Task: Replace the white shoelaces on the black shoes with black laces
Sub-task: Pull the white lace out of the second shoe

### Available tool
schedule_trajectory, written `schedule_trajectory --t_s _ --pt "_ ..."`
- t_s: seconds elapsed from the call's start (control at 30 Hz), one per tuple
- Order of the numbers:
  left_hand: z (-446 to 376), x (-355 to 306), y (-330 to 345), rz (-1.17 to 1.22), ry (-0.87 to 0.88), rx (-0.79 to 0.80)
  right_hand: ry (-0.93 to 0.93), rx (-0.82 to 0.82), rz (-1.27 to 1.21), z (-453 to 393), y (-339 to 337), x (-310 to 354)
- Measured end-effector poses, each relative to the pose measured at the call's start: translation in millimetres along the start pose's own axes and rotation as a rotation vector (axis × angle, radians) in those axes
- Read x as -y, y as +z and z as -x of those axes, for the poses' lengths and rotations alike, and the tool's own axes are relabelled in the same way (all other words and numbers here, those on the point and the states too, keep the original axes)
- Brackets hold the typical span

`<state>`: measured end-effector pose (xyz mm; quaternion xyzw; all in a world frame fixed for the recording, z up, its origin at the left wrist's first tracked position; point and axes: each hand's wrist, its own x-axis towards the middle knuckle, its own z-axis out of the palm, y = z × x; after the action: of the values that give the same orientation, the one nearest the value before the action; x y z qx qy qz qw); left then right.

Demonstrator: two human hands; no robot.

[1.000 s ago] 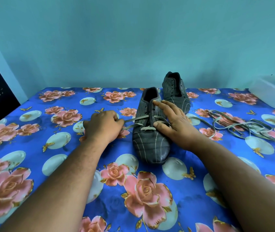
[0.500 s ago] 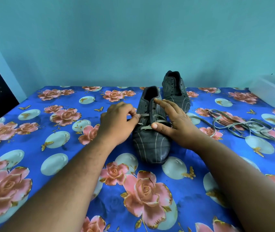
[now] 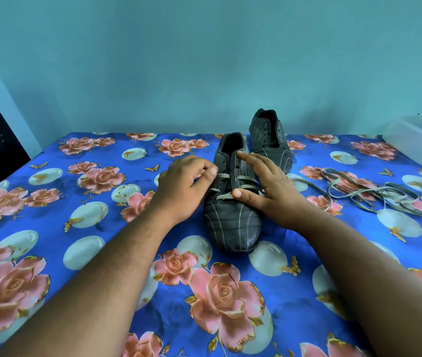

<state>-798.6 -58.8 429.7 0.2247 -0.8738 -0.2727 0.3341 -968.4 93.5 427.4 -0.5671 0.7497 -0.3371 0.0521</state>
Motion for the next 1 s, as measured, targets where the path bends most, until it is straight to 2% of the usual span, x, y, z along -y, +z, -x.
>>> schedule_trajectory --t_s 0.07,0.2,0.27,0.43,0.53,0.63,0.77,0.8,0.87,1.0 --pt "2 -3 5 -0.026 0.076 0.005 -0.001 0.0 0.006 0 0 0" --pt "3 -5 4 -0.109 0.039 -0.038 -0.001 -0.001 0.008 0 0 1" --pt "2 -5 0 -0.205 -0.027 -0.044 0.003 0.003 0.005 0 0 1" --pt "0 7 -13 -0.479 -0.332 0.029 0.007 0.007 -0.006 0 -1 1" --pt "1 11 -16 -0.567 -0.375 0.04 0.012 0.005 -0.001 0 -1 2" --pt "1 6 -13 -0.506 -0.32 -0.011 0.006 0.002 -0.002 1 -1 2" --pt "0 3 -6 -0.039 -0.098 -0.013 0.002 0.002 -0.003 0 -1 1" --pt "1 2 -3 0.009 -0.019 -0.007 0.002 0.001 -0.001 0 -1 2" --pt "2 0 3 -0.001 0.067 0.003 0.002 -0.002 0.004 0 -1 2" --pt "1 -1 4 -0.059 0.057 -0.003 0.002 -0.003 0.005 0 -1 2"
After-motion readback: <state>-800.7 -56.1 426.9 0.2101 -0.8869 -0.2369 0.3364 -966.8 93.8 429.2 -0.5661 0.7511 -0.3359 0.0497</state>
